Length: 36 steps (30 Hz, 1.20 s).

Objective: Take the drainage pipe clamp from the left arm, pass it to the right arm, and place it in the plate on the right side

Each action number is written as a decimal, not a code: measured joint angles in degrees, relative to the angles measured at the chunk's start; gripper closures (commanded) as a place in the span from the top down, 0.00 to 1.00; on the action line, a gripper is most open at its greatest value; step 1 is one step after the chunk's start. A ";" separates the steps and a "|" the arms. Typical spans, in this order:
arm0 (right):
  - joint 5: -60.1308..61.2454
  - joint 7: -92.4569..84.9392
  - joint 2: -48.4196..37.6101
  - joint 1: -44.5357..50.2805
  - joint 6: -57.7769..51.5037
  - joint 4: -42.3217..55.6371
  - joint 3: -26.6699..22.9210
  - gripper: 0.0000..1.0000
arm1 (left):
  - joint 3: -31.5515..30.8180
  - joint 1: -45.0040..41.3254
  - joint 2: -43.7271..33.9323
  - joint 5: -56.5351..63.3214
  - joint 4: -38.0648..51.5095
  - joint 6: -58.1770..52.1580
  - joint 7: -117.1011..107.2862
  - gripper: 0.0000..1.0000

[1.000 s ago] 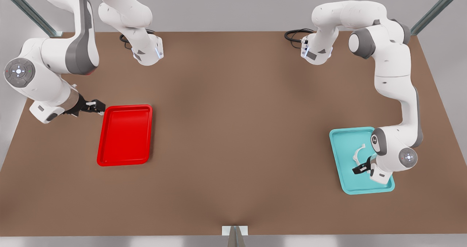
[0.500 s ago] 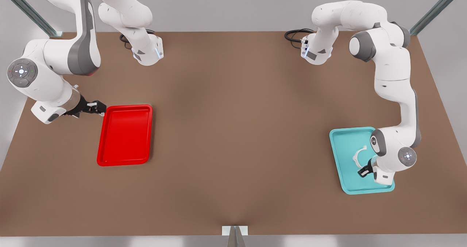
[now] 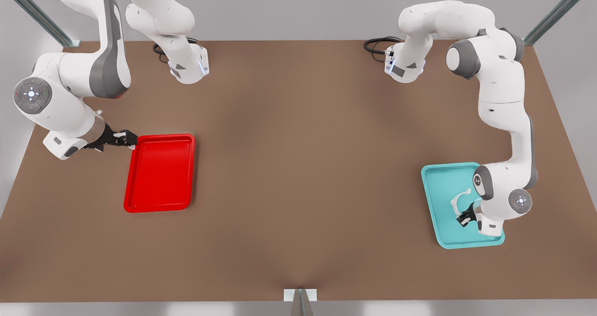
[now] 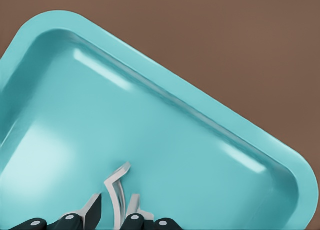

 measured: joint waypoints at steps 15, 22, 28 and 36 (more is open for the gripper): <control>-0.05 -0.05 -1.05 -0.06 0.55 -0.47 -0.02 1.00 | 0.01 -0.99 -5.99 0.37 -1.57 -2.38 -3.30 0.21; 0.05 0.09 8.15 4.96 1.08 5.20 0.27 1.00 | -0.73 -13.40 -14.61 0.38 -2.55 -10.03 -15.14 0.21; 2.36 1.08 18.22 19.63 3.25 12.00 0.48 1.00 | -6.14 -23.67 -6.83 0.53 11.63 -18.62 -31.66 0.21; 5.86 3.85 23.89 28.39 13.28 12.54 0.47 1.00 | -9.45 -29.91 -0.38 -2.38 22.39 -23.20 -54.51 0.21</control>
